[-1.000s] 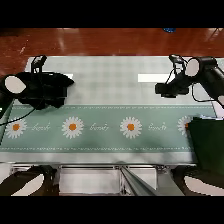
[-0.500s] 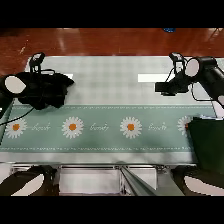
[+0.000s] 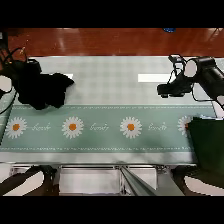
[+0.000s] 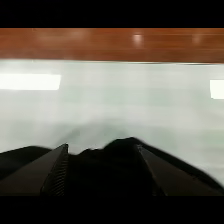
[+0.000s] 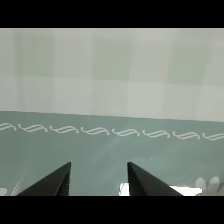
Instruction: Fold the shirts.
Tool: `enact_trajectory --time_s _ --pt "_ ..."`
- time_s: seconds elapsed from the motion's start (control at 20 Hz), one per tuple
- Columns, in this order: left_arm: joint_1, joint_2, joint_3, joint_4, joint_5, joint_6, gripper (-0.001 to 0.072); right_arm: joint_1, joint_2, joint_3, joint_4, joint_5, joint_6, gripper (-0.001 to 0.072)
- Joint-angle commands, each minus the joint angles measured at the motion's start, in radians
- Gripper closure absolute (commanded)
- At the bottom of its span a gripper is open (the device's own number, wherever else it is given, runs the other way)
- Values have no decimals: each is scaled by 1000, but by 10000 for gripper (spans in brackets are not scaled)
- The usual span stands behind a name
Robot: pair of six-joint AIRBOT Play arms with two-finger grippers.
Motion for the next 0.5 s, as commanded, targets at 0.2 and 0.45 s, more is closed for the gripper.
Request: enact_trajectory --time_s 0.2,0.45 --pt "123 -373 257 -58 -558 -84 206 96 1 0 -8 -56 79 304" --pt "100 -603 497 -198 -909 -74 359 103 3 0 -9 -20 87 304"
